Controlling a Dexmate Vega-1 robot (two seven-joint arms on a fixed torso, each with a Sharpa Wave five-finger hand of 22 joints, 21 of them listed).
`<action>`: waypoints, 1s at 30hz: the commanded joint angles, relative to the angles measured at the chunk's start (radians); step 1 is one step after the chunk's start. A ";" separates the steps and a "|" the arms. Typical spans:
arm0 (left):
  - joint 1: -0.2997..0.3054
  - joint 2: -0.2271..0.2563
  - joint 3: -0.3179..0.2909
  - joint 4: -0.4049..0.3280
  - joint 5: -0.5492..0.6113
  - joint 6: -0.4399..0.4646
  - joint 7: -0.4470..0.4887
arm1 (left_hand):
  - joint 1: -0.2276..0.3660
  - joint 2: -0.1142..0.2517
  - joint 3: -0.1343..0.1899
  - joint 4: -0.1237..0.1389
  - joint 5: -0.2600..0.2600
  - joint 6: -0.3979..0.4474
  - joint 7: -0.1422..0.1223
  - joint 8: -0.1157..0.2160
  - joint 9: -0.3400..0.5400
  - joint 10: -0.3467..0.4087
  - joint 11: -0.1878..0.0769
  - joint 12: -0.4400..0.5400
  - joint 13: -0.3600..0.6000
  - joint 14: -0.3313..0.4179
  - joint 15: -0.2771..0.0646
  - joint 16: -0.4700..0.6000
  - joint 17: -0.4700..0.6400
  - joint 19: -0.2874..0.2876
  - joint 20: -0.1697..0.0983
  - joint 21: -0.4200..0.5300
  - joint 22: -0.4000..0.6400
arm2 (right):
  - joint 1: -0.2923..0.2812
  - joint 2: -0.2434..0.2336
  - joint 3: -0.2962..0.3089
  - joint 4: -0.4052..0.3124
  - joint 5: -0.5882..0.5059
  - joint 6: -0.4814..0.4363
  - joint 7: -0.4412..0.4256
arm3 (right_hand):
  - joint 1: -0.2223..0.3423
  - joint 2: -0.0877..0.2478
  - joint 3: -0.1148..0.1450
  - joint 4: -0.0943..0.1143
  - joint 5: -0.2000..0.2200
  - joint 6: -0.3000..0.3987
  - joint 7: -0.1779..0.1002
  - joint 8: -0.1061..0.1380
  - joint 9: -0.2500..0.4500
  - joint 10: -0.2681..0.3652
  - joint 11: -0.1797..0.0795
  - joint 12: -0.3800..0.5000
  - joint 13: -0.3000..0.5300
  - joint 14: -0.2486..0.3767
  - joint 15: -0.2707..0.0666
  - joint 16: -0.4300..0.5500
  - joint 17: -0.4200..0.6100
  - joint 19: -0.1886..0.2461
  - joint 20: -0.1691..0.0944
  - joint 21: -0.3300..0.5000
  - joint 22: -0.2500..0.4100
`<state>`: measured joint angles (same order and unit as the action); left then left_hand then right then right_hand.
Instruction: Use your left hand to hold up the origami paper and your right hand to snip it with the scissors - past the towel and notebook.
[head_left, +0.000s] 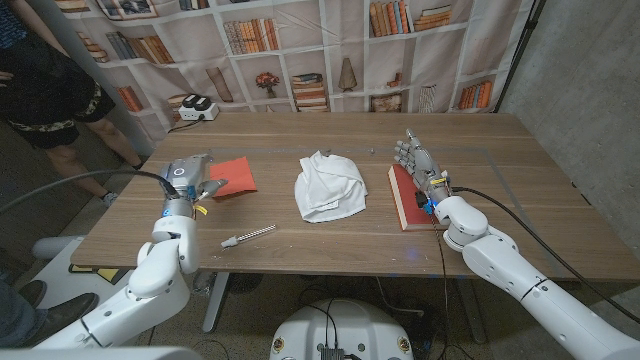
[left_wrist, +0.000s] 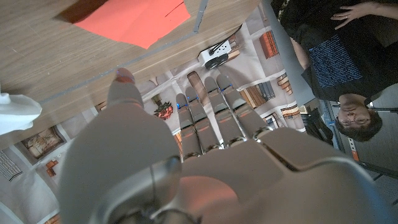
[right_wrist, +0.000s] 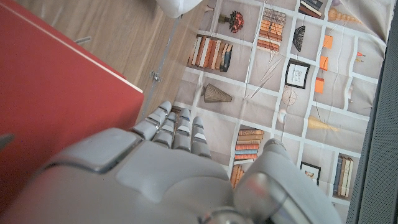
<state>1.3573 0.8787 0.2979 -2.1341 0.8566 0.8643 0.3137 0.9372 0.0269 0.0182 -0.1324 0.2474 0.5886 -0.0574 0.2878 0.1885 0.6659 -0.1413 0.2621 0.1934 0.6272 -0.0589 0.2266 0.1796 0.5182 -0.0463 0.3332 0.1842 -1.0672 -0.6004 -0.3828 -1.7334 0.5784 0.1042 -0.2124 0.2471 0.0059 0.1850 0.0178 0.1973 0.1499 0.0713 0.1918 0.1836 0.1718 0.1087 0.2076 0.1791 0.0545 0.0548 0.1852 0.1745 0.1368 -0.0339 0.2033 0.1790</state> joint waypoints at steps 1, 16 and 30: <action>-0.046 0.003 0.062 0.045 0.080 0.043 -0.070 | 0.009 -0.001 -0.001 0.006 -0.001 0.011 -0.006 0.004 0.005 0.002 -0.002 -0.007 0.002 0.012 -0.093 -0.005 0.002 0.005 -0.004 0.001 0.003 | 0.018 0.009 -0.007 0.013 0.000 -0.008 0.002 | 0.001 0.008 0.002 -0.005 -0.001 -0.004 -0.001 -0.001 0.004 0.007 -0.001 0.004 0.004 0.008 0.001 0.002 0.006 0.010 -0.007 0.002 0.004; -0.096 -0.012 0.119 0.091 0.152 0.035 -0.175 | 0.096 0.032 0.029 -0.014 -0.005 -0.108 0.001 -0.062 0.009 -0.084 -0.011 -0.059 0.008 -0.038 -0.092 -0.033 0.008 -0.031 0.005 -0.023 0.005 | 0.026 0.007 -0.014 0.004 0.000 -0.026 0.003 | 0.000 0.010 0.001 -0.007 -0.001 -0.006 -0.003 -0.001 0.004 0.009 0.000 0.004 0.004 0.011 0.002 0.002 0.006 0.012 -0.006 0.002 0.005; -0.137 -0.062 0.164 0.154 0.179 -0.030 -0.203 | 0.100 0.037 0.029 -0.008 -0.008 -0.074 -0.005 -0.052 0.011 -0.066 -0.011 -0.053 0.010 -0.032 -0.098 -0.028 0.010 -0.027 -0.004 -0.024 0.006 | 0.025 0.008 -0.014 0.013 0.005 -0.025 0.008 | 0.000 0.010 0.000 -0.008 -0.002 -0.007 -0.003 -0.001 0.004 0.010 0.000 0.004 0.004 0.012 0.003 0.002 0.006 0.013 -0.004 0.002 0.005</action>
<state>1.2614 0.8604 0.4161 -2.0413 1.0013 0.8699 0.1356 1.0343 0.0582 0.0461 -0.1433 0.2437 0.5012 -0.0657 0.2321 0.1981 0.5885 -0.1534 0.2009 0.1979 0.5907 -0.0551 0.1955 0.1842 0.4888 -0.0427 0.3132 0.1888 -1.0421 -0.5931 -0.3970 -1.7262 0.5779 0.0831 -0.2085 0.2471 0.0059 0.1822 0.0150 0.1973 0.1462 0.0676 0.1918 0.1836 0.1718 0.1086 0.2076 0.1791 0.0613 0.0587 0.1852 0.1744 0.1406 -0.0377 0.2033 0.1789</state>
